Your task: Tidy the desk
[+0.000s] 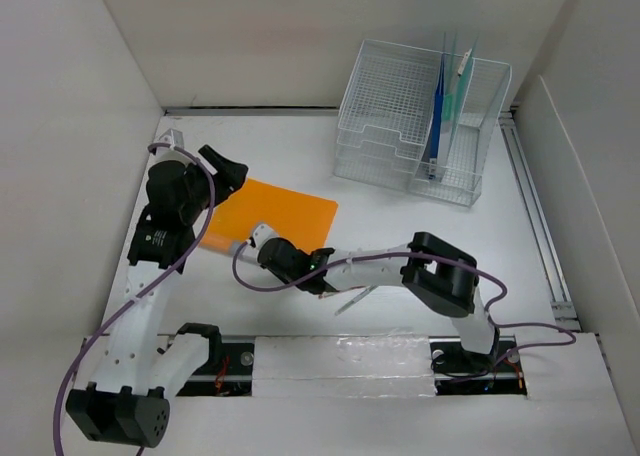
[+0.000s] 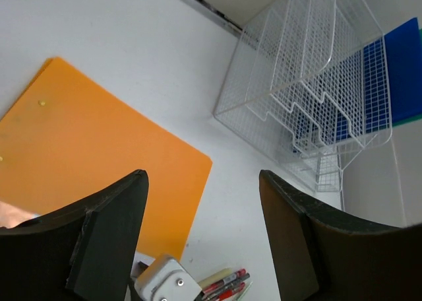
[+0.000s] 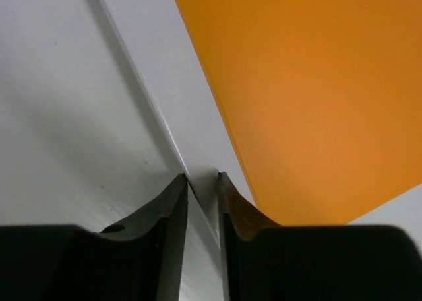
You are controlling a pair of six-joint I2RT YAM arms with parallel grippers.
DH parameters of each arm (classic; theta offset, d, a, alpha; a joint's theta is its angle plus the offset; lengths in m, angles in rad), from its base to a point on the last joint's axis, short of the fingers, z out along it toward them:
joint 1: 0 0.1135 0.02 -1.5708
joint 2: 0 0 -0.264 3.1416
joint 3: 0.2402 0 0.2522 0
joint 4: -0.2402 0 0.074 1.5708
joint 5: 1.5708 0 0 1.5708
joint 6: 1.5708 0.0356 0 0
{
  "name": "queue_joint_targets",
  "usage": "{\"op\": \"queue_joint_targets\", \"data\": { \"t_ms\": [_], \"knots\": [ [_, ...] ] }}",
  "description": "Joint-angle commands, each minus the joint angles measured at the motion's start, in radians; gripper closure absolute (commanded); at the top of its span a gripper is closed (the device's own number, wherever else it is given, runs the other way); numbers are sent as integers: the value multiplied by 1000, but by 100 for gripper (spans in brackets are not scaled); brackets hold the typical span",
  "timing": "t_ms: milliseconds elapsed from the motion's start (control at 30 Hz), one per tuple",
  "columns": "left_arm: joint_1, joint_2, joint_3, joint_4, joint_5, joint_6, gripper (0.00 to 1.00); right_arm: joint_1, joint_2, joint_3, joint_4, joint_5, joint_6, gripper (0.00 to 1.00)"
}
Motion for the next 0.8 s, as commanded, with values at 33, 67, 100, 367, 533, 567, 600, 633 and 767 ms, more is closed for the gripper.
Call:
{"op": "queue_joint_targets", "data": {
  "t_ms": [33,67,100,367,533,567,600,633,767],
  "knots": [
    [5,-14,-48,21,34,-43,36,2,34,20,-19,31,33,93],
    [5,-14,-82,16,27,-80,36,2,5,2,4,41,30,100],
    [5,-14,-100,16,27,-80,36,2,5,-15,4,41,30,100],
    [5,-69,-228,-19,-85,-151,24,-91,-246,-181,170,-73,-18,100],
    [5,-45,-314,73,-44,-204,23,-123,-317,-228,249,-142,-43,100],
    [5,-34,-324,90,-44,-224,23,-123,-325,-230,254,-151,-50,100],
    [5,-23,-341,125,-44,-227,23,-132,-340,-230,257,-160,-58,100],
    [5,-11,-343,137,-47,-231,22,-133,-345,-230,257,-169,-62,100],
    [5,87,-340,191,-56,-241,22,-133,-366,-233,254,-183,-78,100]
  ]
}}
